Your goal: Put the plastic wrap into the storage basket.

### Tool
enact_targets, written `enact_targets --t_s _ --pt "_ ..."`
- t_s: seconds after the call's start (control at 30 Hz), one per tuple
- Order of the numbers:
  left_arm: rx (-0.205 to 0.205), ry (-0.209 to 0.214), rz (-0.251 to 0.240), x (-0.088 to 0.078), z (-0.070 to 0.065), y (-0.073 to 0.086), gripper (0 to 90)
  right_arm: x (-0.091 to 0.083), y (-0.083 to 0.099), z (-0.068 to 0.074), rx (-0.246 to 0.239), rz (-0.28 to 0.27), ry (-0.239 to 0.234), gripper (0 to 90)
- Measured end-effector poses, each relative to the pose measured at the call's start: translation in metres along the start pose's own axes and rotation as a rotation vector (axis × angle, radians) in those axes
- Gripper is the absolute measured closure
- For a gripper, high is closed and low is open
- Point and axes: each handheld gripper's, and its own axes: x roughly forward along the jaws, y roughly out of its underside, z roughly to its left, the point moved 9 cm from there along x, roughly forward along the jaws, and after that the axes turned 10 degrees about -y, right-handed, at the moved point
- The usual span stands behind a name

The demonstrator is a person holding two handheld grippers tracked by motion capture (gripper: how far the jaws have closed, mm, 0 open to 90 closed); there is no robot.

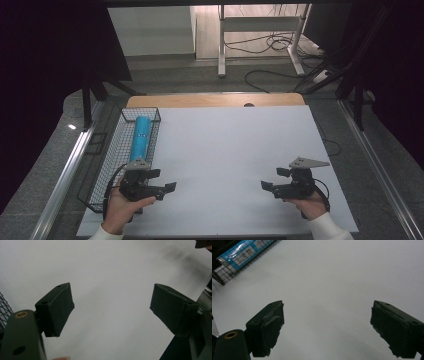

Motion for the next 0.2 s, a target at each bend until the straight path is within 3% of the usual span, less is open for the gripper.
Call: enact_targets --t_s 0.2 --pt "0.002 -0.016 -0.002 0.0026 0.0022 0.0007 18.7 -0.0019 0.0010 -0.0013 -0.013 -0.001 0.007 12.0"
